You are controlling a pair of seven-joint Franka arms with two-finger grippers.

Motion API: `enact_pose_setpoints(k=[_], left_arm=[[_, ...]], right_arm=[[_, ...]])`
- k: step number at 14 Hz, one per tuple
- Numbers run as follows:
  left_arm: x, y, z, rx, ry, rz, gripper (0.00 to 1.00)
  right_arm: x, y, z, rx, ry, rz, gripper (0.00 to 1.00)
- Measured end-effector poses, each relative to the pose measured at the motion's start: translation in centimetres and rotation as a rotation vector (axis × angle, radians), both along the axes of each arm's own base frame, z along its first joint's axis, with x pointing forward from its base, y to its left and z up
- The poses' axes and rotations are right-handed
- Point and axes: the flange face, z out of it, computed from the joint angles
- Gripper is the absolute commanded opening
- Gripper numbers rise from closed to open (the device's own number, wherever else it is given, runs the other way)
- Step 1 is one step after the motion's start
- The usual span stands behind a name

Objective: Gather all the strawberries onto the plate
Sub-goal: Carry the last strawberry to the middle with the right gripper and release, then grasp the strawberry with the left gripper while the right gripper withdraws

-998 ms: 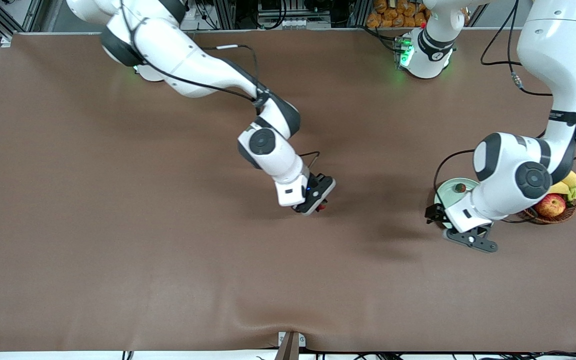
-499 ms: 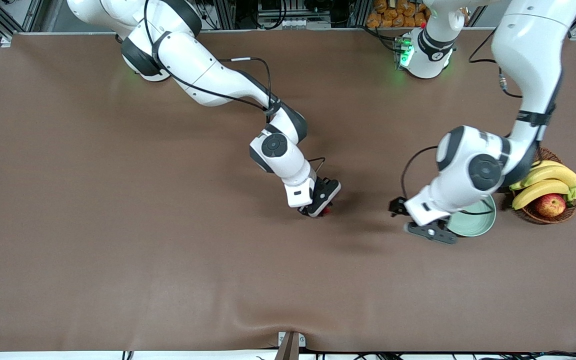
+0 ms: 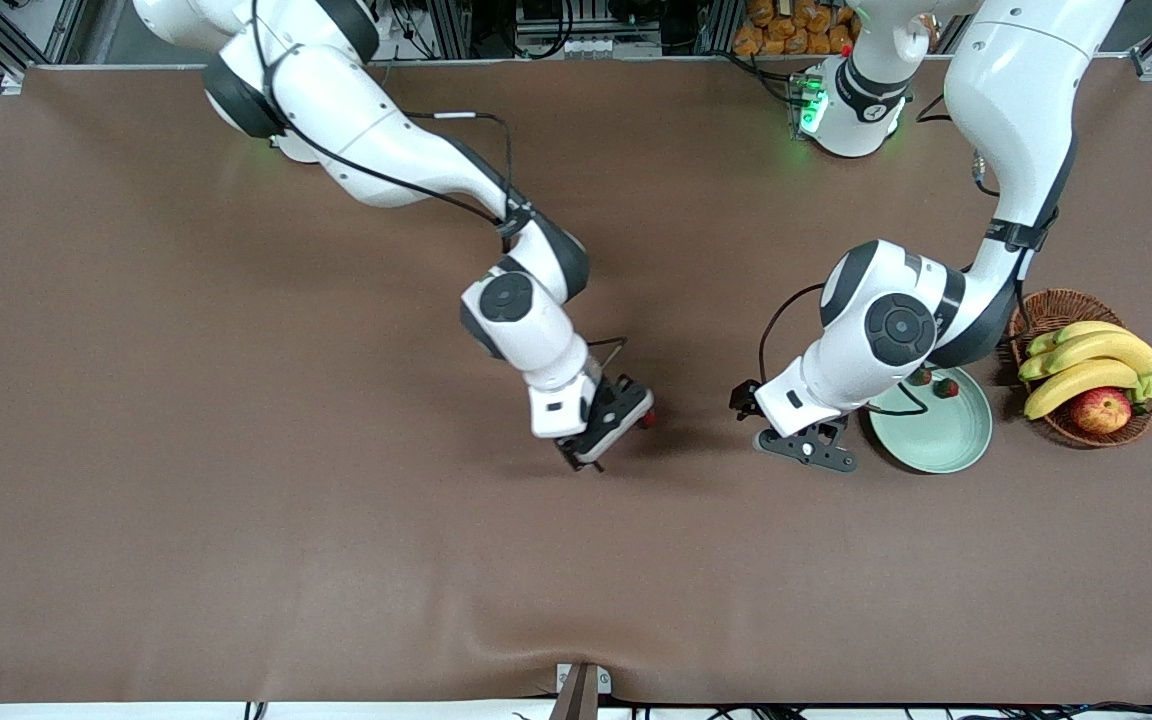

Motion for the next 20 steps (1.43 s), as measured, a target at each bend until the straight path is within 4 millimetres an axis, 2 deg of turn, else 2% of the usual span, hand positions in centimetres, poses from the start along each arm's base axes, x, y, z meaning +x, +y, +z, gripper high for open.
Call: enact_pose_setpoints(k=[2,3,5,7,9,11,15,17,19,20], left_arm=[[-0.5,-2.7,0.1,-0.011,-0.001,0.018,1.00],[-0.9,-4.6,0.1,-0.018,0.001,0.027,1.00],[-1.8,-8.2,-0.6,-0.030,0.011,0.029,1.00],[-2.7,-11.1,-2.3,-0.048,0.019,0.041,1.00],[-3.7,-13.4,-4.4,-0.062,0.023,0.057,1.00],[-4.0,-13.9,-5.9,-0.056,0.032,0.057,0.98],[-4.3,-14.0,-7.7,-0.028,0.034,0.044,0.77],[-4.5,-14.2,-8.5,-0.027,0.037,0.040,0.75],[-4.7,-14.7,-8.9,-0.035,0.030,0.034,0.75],[-4.7,-15.0,-9.2,-0.041,0.026,0.031,0.73]], right_arm=[[1.9,-5.7,2.3,-0.027,0.013,-0.062,1.00],[2.1,-8.3,3.5,-0.044,0.023,-0.085,1.00],[1.3,-12.5,6.2,-0.099,0.072,-0.118,1.00],[0.6,-16.9,9.2,-0.165,0.133,-0.145,1.00],[0.6,-22.2,12.4,-0.225,0.195,-0.182,1.00],[0.5,-27.4,15.7,-0.244,0.282,-0.248,1.00],[-1.3,-38.1,22.3,-0.231,0.450,-0.370,1.00],[-2.3,-44.5,24.6,-0.240,0.488,-0.430,1.00],[-3.5,-50.8,26.1,-0.234,0.528,-0.494,1.00],[-4.4,-53.2,26.8,-0.229,0.556,-0.521,1.00]])
